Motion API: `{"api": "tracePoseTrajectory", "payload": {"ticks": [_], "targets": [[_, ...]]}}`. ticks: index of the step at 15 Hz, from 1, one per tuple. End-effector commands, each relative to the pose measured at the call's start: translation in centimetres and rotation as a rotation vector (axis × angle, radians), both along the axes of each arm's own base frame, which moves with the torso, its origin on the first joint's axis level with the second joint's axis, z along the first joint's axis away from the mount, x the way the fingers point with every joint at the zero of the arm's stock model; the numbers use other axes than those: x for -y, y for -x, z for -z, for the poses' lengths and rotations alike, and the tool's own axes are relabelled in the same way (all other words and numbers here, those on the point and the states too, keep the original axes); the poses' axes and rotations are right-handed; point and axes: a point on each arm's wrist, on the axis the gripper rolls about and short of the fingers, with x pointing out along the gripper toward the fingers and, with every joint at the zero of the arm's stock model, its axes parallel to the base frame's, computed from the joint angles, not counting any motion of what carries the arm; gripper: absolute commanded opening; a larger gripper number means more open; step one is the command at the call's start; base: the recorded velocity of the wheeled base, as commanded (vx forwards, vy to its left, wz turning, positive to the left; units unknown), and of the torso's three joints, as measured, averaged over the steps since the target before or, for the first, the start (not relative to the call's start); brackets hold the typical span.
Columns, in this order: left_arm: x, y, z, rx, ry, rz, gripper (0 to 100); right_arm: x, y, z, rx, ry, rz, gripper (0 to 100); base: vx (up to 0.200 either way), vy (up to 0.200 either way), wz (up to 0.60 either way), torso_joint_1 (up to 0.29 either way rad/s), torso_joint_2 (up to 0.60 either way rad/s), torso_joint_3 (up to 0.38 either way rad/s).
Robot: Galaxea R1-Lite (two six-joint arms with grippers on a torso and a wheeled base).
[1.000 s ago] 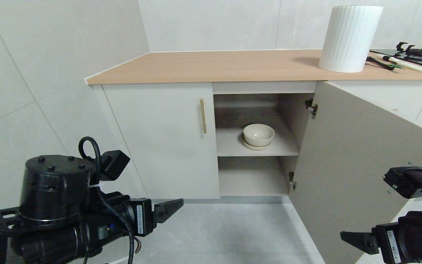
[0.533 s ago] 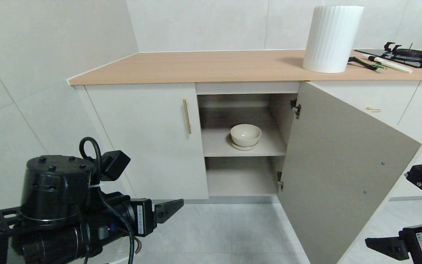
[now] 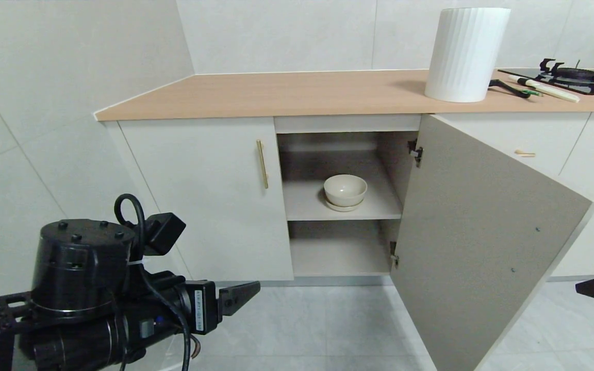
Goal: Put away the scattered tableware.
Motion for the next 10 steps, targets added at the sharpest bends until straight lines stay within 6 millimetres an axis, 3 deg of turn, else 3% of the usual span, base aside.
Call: {"api": "tracePoseTrajectory", "payload": {"ticks": [1,5,10], "targets": [[0.0,0.0,0.0,-0.001,0.0,0.0,100,1.4,-1.4,0.7,-0.019,-0.001,0.073,100,0.0,0.0,0.0,0.0,0.0,0.0],[0.0,0.0,0.0,-0.001,0.0,0.0,100,3.1,-4.5,1.7,0.046,-0.02,0.163,100,0.0,0.0,0.0,0.0,0.0,0.0],[0.0,0.0,0.0,0.001,0.001,0.0,100,3.4,-7.4,2.5,0.151,-0.136,0.227,100,0.0,0.0,0.0,0.0,0.0,0.0]]}}
